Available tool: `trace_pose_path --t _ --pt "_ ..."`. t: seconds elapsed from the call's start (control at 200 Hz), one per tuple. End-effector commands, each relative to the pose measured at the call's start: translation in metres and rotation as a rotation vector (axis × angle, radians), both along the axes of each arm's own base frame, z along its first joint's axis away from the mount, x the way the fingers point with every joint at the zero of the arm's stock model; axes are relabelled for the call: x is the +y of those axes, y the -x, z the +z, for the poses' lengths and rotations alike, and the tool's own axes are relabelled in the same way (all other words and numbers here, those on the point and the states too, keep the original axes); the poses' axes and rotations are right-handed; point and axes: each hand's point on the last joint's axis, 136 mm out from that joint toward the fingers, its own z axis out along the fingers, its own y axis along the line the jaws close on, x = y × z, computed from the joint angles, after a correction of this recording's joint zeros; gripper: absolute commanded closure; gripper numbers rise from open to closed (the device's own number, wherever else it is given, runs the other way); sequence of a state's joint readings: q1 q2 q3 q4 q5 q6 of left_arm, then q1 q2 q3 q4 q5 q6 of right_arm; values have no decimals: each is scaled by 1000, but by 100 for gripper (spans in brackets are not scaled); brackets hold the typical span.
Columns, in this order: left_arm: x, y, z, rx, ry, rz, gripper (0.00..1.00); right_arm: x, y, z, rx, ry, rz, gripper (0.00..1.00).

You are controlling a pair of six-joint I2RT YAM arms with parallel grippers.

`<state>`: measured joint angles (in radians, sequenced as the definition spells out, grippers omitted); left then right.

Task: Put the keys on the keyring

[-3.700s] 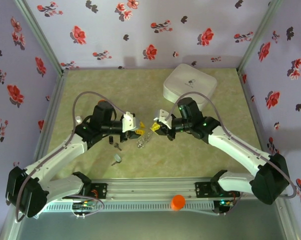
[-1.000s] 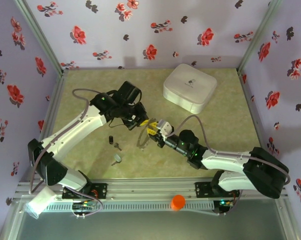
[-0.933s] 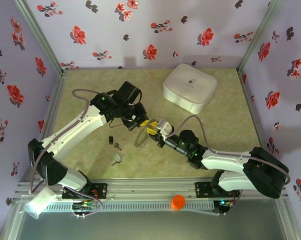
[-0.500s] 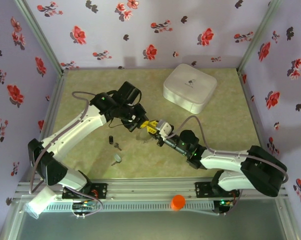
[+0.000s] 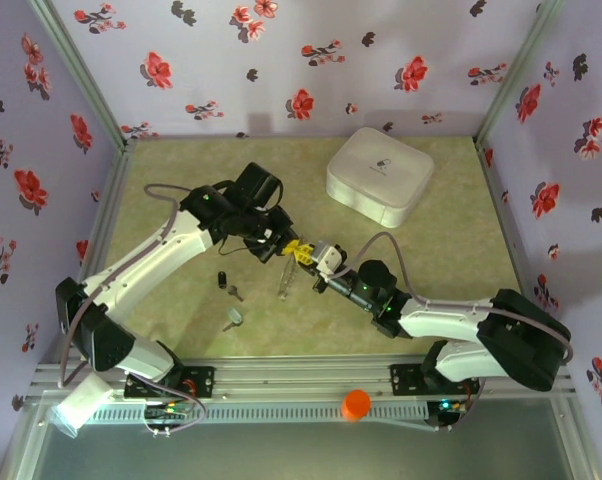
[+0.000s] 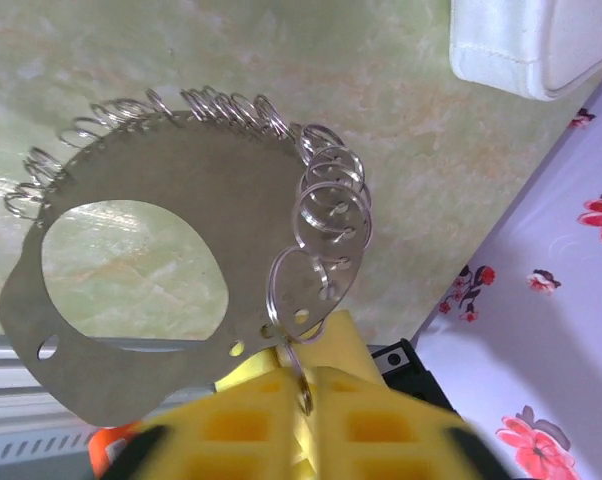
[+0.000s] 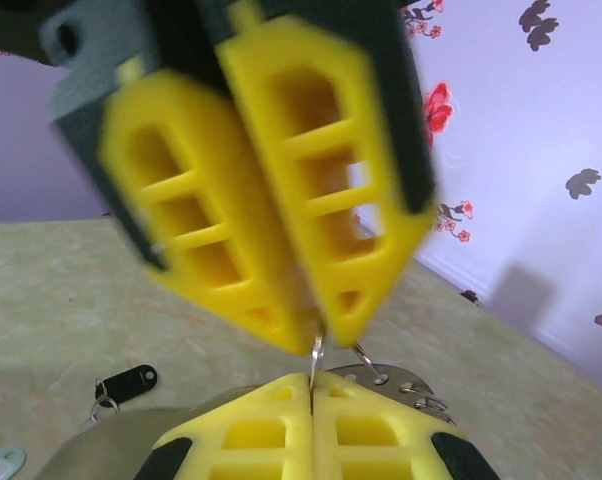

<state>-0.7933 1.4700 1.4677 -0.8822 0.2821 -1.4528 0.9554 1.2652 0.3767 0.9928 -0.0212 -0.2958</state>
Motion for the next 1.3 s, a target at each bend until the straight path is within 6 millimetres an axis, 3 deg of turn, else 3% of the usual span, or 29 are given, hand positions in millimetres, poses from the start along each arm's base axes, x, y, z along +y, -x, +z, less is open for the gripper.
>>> trace_pose_path --t 0.0,0.09,0.24,0.295,0.405,0.52,0.675,0.84,1.085,1.295 --pt "5 -21 32 -252 58 21 55 -4 -1 12 7 10 -9 100" --pt "20 -44 56 -513 71 53 44 -8 3 8 41 64 -2 100" --pt "47 -56 79 -911 -96 -117 43 -21 12 1 112 155 22 100" --pt "48 -50 84 -1050 -150 -237 43 -26 16 -1 141 187 33 100" --pt "40 -25 77 -1315 -230 -575 47 -35 25 -3 186 239 50 100" --pt "30 10 45 -1540 -287 -975 59 -40 35 -5 209 318 93 100" --pt "18 50 14 -1634 -179 -1321 61 -44 47 -1 221 416 150 100" --pt "2 69 0 -1702 -21 -1455 64 -46 49 4 217 473 169 100" --pt "-15 75 -12 -1733 78 -1582 69 -40 51 6 227 513 215 100" --pt "-22 69 -23 -1718 91 -1593 74 -32 52 9 218 496 249 100"
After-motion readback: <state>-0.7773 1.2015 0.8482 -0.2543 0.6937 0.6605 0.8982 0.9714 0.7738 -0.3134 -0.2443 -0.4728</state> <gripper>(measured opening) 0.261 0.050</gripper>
